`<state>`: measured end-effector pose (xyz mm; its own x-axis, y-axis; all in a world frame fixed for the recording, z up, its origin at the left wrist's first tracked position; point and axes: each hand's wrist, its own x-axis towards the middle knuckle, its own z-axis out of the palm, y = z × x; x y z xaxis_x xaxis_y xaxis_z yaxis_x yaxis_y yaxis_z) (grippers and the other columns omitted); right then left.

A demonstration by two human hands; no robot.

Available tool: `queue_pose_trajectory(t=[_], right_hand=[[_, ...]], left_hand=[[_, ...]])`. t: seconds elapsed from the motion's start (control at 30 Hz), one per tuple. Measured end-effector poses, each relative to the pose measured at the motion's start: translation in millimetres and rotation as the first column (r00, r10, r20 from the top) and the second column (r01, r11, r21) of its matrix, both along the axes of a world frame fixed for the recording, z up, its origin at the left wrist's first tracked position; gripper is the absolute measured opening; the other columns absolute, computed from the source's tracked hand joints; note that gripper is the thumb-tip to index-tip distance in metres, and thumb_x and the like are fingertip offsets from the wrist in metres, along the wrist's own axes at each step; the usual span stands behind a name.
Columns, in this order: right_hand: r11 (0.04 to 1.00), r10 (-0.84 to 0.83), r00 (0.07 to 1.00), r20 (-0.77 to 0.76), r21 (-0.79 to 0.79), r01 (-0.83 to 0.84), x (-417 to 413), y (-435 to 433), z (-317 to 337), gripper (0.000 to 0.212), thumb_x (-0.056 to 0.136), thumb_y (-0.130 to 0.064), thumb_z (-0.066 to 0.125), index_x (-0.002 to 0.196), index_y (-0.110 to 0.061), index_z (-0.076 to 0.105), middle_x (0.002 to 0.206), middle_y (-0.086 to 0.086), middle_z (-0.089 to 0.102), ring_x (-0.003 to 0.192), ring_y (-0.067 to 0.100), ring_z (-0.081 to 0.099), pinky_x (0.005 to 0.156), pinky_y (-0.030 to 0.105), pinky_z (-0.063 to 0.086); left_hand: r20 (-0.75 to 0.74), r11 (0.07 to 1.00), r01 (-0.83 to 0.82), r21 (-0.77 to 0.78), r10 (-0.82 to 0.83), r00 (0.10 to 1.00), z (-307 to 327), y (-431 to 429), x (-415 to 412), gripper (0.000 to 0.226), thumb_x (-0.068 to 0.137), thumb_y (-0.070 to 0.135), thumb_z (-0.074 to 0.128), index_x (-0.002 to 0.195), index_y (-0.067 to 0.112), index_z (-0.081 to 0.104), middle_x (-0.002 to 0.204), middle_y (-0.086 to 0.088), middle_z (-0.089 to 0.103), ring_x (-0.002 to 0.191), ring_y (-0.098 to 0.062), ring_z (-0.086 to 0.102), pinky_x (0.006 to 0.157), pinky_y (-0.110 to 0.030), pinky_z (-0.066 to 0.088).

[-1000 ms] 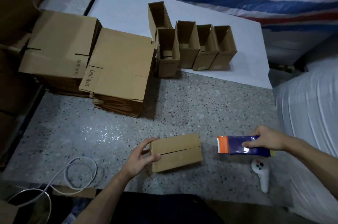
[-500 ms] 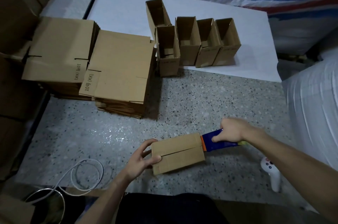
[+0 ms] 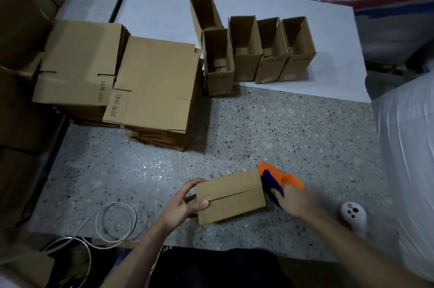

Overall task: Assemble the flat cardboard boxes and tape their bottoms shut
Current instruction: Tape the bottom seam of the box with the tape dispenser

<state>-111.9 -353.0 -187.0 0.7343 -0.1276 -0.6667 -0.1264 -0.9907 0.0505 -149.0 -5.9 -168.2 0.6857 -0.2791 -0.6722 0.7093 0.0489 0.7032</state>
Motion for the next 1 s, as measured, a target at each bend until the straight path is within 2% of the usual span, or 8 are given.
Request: queue_pose_trajectory(t=[0.13, 0.23, 0.37, 0.53, 0.67, 0.8, 0.9, 1.0], right_hand=[[0.987, -0.157, 0.986, 0.055, 0.037, 0.155, -26.5, 6.8, -18.9, 0.036, 0.1, -0.048, 0.049, 0.114, -0.016, 0.056, 0.091, 0.002, 0.064, 0.088, 0.021, 0.065, 0.063, 0.03, 0.046], [0.939, -0.343, 0.932, 0.113, 0.05, 0.34, -23.3, 29.1, -12.8, 0.048, 0.096, -0.047, 0.052, 0.124, -0.009, 0.06, 0.122, 0.01, 0.062, 0.111, 0.027, 0.058, 0.091, 0.037, 0.051], [0.805, -0.575, 0.757, 0.309, 0.377, 0.457, -14.8, 64.4, 17.6, 0.057, 0.099, -0.056, 0.042, 0.144, -0.021, 0.046, 0.147, 0.007, 0.047, 0.132, 0.028, 0.044, 0.106, 0.04, 0.036], [0.404, -0.662, 0.701, -0.265, 0.661, 0.632, 2.1, 96.1, 34.0, 0.055, 0.102, -0.062, 0.026, 0.154, -0.045, 0.025, 0.161, -0.014, 0.026, 0.149, 0.02, 0.025, 0.119, 0.041, 0.024], [0.38, -0.69, 0.682, -0.24, 0.683, 0.624, -2.4, 98.5, 30.7, 0.051, 0.103, -0.059, 0.029, 0.152, -0.046, 0.03, 0.161, -0.009, 0.03, 0.149, 0.023, 0.027, 0.12, 0.044, 0.024], [0.158, -0.752, 0.596, -0.282, 0.801, 0.578, -9.9, 94.1, 35.9, 0.027, 0.102, -0.052, 0.042, 0.125, -0.058, 0.055, 0.145, -0.019, 0.047, 0.134, 0.008, 0.043, 0.108, 0.034, 0.036], [0.017, -0.834, 0.495, -0.244, 0.886, 0.464, -9.2, 84.2, 38.2, 0.02, 0.085, -0.056, 0.058, 0.103, -0.049, 0.066, 0.119, -0.012, 0.067, 0.116, 0.014, 0.059, 0.098, 0.04, 0.047], [-0.205, -0.862, 0.371, -0.345, 0.907, 0.367, 5.2, 71.4, 41.2, 0.02, 0.082, -0.027, 0.067, 0.1, -0.035, 0.067, 0.119, 0.001, 0.071, 0.113, 0.029, 0.063, 0.09, 0.042, 0.048]], left_hand=[[-0.058, 1.0, 0.009, 0.019, -0.008, 0.998, 3.5, -1.0, 4.1, 0.059, 0.07, 0.03, 0.081, 0.123, 0.043, 0.06, 0.127, -0.005, 0.064, 0.103, -0.022, 0.071, 0.073, -0.035, 0.059], [-0.138, 0.996, 0.049, 0.071, -0.039, 0.99, 6.0, -0.9, 7.8, 0.063, 0.071, 0.031, 0.08, 0.126, 0.053, 0.059, 0.134, 0.006, 0.057, 0.113, -0.025, 0.063, 0.08, -0.047, 0.06], [-0.24, 0.999, 0.033, 0.001, -0.032, 0.97, 6.7, -0.4, 9.7, 0.064, 0.084, 0.015, 0.075, 0.131, 0.054, 0.056, 0.135, 0.002, 0.058, 0.111, -0.033, 0.064, 0.069, -0.041, 0.059], [-0.295, 0.996, -0.083, 0.036, 0.09, 0.951, 11.4, -11.6, 12.1, 0.052, 0.073, 0.006, 0.072, 0.113, 0.04, 0.07, 0.119, -0.018, 0.063, 0.091, -0.042, 0.064, 0.064, -0.046, 0.056], [-0.306, 0.983, -0.148, 0.105, 0.174, 0.936, 20.8, -20.3, 12.3, 0.058, 0.054, 0.021, 0.077, 0.11, 0.033, 0.071, 0.121, -0.019, 0.057, 0.093, -0.047, 0.062, 0.062, -0.051, 0.056], [-0.269, 0.957, -0.237, 0.17, 0.276, 0.923, 35.7, -34.1, 21.8, 0.031, 0.074, 0.057, 0.078, 0.096, 0.036, 0.073, 0.116, -0.006, 0.064, 0.101, -0.038, 0.061, 0.065, -0.049, 0.057], [-0.078, 0.895, -0.376, 0.241, 0.404, 0.911, 45.1, -48.0, 42.3, 0.019, 0.08, 0.047, 0.076, 0.096, 0.036, 0.073, 0.113, 0.003, 0.067, 0.097, -0.019, 0.059, 0.062, -0.032, 0.05], [-0.049, 0.9, -0.384, 0.208, 0.401, 0.915, 53.4, -59.9, 65.0, 0.064, 0.071, 0.034, 0.087, 0.122, 0.036, 0.048, 0.124, 0.004, 0.053, 0.101, -0.01, 0.056, 0.07, -0.034, 0.049]])
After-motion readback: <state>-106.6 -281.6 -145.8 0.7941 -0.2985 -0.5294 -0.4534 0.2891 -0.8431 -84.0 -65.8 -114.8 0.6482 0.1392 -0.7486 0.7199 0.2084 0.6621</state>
